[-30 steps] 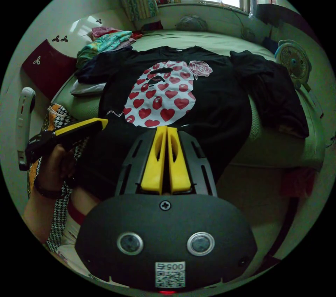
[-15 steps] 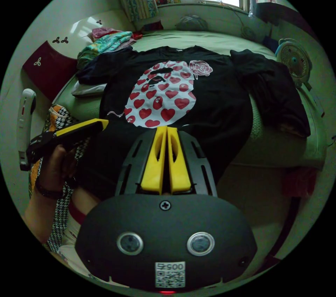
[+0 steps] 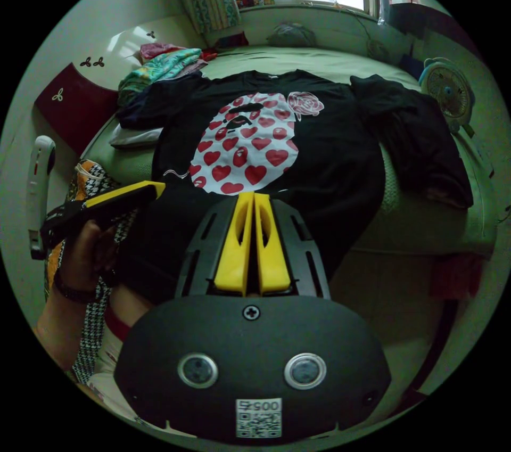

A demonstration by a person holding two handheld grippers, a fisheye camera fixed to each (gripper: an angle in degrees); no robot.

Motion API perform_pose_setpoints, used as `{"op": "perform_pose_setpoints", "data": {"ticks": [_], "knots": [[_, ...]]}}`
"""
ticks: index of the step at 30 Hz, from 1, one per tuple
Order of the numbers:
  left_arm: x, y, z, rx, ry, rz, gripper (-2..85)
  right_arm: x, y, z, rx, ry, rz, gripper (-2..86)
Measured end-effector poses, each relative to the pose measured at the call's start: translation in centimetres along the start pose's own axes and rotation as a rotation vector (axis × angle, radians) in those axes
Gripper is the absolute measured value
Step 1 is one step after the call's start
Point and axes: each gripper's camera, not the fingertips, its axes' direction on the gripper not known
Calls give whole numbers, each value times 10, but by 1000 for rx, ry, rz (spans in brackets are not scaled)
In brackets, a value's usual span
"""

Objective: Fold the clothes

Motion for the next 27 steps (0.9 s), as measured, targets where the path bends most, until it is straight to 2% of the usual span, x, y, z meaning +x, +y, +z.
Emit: {"op": "perform_pose_setpoints", "data": {"ticks": [27], "knots": [[-22,9,-7,-3,26,-15,-7,-2,6,4,0,-14,7,-9]]}}
